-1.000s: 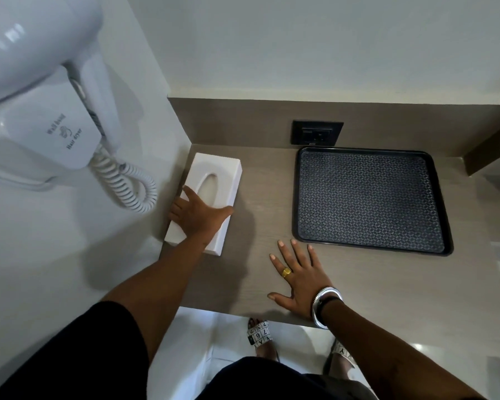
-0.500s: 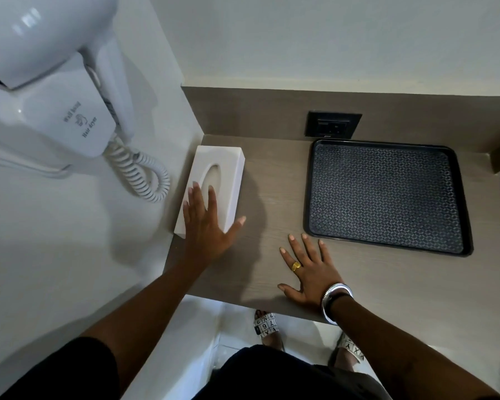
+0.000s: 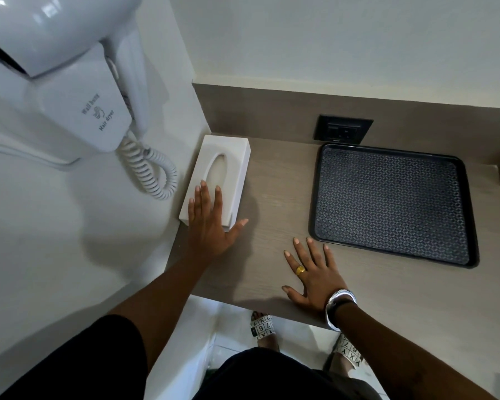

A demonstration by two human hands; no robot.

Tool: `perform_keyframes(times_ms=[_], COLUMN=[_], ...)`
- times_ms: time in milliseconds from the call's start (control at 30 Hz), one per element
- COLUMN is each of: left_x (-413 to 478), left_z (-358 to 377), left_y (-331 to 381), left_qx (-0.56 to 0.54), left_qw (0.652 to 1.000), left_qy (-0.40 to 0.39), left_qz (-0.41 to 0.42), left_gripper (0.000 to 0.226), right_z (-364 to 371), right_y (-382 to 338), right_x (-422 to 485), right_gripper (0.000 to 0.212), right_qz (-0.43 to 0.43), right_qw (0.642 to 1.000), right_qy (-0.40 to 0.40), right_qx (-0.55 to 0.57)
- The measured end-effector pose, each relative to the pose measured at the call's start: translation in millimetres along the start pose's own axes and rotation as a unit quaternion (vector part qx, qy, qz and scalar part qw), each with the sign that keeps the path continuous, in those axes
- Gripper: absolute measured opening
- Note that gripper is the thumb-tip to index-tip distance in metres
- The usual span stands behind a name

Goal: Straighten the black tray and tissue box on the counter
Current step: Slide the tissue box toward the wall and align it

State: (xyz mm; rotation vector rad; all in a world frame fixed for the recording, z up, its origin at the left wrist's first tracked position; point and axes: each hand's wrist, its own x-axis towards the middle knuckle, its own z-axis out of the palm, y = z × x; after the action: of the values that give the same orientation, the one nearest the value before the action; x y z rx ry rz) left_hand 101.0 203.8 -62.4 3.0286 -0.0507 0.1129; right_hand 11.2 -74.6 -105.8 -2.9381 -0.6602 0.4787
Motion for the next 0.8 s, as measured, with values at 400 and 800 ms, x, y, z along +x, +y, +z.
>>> perform_keyframes(times_ms=[400,800], left_x=[55,58], left_z=[13,-1], left_y=[-7,-4], left_qx=[0.014,0.004], left_qw=[0.998,0.998], left_qy=[0.033,0.019], left_qz=[-0.053,-0.053], left_gripper=[0.094,0.105], right_z=[2,-9], right_y=[0,-2], right_x=[0,-1], right_gripper=[0.082,0.082], right_qz=[0.004,0.007], right_qw=[1.0,0.999], right_qy=[-0.003,-0.033], right_qx=[0.006,0.005])
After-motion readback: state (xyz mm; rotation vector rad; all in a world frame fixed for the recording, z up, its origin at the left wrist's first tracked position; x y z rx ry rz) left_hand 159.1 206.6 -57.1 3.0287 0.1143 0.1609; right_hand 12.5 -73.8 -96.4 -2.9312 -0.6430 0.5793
